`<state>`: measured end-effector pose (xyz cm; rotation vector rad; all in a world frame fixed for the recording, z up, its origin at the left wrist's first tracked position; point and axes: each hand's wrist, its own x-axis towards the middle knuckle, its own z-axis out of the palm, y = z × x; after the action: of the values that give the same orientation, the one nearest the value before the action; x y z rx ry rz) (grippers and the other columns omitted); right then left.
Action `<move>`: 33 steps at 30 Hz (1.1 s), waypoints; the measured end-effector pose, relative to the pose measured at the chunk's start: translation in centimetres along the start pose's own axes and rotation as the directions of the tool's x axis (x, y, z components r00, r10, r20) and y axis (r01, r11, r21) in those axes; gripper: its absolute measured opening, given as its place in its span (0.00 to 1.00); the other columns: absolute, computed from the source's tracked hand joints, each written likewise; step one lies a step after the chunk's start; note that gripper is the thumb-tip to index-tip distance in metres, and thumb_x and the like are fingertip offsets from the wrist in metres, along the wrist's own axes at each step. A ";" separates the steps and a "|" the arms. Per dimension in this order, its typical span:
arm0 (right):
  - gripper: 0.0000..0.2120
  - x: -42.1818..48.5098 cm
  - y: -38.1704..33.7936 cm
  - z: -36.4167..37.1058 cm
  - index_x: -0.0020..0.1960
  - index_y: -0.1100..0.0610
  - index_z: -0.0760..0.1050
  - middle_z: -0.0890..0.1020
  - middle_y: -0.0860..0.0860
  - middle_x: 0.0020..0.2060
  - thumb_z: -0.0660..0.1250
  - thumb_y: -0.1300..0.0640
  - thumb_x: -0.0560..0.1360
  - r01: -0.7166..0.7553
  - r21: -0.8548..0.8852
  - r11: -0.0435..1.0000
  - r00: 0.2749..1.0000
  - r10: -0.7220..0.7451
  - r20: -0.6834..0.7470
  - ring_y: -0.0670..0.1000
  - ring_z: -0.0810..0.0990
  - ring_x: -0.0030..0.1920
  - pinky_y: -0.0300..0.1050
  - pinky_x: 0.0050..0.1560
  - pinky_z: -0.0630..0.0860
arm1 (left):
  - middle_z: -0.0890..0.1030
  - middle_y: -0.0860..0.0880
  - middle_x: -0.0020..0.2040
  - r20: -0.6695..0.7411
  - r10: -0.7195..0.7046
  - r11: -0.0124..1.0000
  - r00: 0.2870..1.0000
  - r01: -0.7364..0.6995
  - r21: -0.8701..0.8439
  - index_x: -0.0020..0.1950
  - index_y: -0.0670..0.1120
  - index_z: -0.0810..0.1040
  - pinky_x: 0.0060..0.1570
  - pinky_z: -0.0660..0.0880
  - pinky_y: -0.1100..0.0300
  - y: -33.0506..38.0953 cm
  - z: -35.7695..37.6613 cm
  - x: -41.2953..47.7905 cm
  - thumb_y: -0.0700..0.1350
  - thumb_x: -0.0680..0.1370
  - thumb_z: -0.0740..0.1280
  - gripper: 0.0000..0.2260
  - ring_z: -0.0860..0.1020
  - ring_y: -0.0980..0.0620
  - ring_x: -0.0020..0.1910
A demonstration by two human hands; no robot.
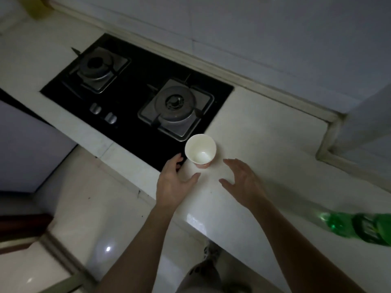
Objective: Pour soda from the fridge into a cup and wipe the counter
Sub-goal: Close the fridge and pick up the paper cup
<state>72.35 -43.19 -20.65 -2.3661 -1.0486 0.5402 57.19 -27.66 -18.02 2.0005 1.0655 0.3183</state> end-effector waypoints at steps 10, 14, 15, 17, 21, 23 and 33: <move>0.33 4.4 -1.2 2.9 0.65 0.62 0.75 0.79 0.57 0.63 0.81 0.53 0.65 0.099 0.072 0.992 0.986 -0.088 -0.143 0.52 0.67 0.70 0.52 0.70 0.68 | 0.70 0.58 0.71 0.082 0.006 0.968 0.997 0.015 -0.250 0.76 0.54 0.63 0.69 0.71 0.54 -0.5 1.5 3.4 0.54 0.63 0.83 0.46 0.70 0.62 0.69; 0.29 5.0 -2.2 3.6 0.54 0.65 0.79 0.84 0.61 0.51 0.85 0.59 0.56 0.269 -0.051 0.962 0.902 -0.271 -0.337 0.51 0.69 0.60 0.67 0.60 0.67 | 0.75 0.61 0.66 0.086 -0.017 0.959 0.996 0.040 -0.281 0.71 0.57 0.68 0.66 0.72 0.59 -0.2 1.6 4.0 0.54 0.63 0.83 0.40 0.73 0.64 0.66; 0.29 5.1 -2.5 3.6 0.53 0.64 0.78 0.84 0.62 0.50 0.85 0.61 0.55 0.282 -0.046 0.958 0.895 -0.280 -0.348 0.52 0.70 0.60 0.68 0.59 0.67 | 0.75 0.62 0.64 0.091 -0.019 0.961 0.996 0.044 -0.272 0.69 0.58 0.69 0.63 0.72 0.65 -0.2 1.6 4.1 0.53 0.63 0.83 0.39 0.73 0.66 0.64; 0.30 5.2 -2.5 4.1 0.55 0.64 0.78 0.83 0.63 0.53 0.85 0.62 0.56 0.263 -0.004 0.965 0.917 -0.251 -0.311 0.57 0.75 0.61 0.67 0.58 0.71 | 0.76 0.63 0.61 0.098 -0.017 0.965 0.995 0.042 -0.260 0.67 0.58 0.69 0.56 0.71 0.74 -0.1 1.5 4.3 0.50 0.63 0.83 0.36 0.72 0.71 0.60; 0.33 5.2 -2.3 4.0 0.67 0.62 0.74 0.78 0.59 0.64 0.80 0.54 0.67 0.090 0.157 0.984 0.986 -0.065 -0.156 0.60 0.75 0.67 0.47 0.65 0.69 | 0.78 0.60 0.59 0.091 -0.022 0.962 0.996 0.046 -0.270 0.65 0.54 0.72 0.54 0.71 0.74 -0.1 1.4 4.6 0.48 0.64 0.83 0.33 0.74 0.67 0.59; 0.31 5.0 -2.3 3.8 0.68 0.60 0.73 0.78 0.57 0.63 0.77 0.51 0.70 0.039 0.186 0.982 0.991 -0.015 -0.131 0.56 0.75 0.65 0.41 0.62 0.68 | 0.78 0.59 0.59 0.090 -0.007 0.960 0.996 0.032 -0.280 0.66 0.53 0.73 0.56 0.73 0.72 0.2 1.2 4.4 0.48 0.64 0.83 0.34 0.75 0.67 0.59; 0.26 -1.2 -1.7 -1.6 0.65 0.59 0.76 0.81 0.54 0.57 0.76 0.50 0.71 0.048 0.183 0.982 0.955 0.009 -0.297 0.55 0.80 0.56 0.41 0.51 0.70 | 0.78 0.56 0.62 0.118 0.135 0.930 0.984 -0.085 -0.357 0.67 0.51 0.73 0.56 0.75 0.69 5.7 1.5 -0.5 0.46 0.63 0.83 0.35 0.75 0.63 0.63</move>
<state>71.47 -43.53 -18.18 -2.1823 -0.8442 0.2511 60.99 -30.61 -14.54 1.7347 0.7485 0.3913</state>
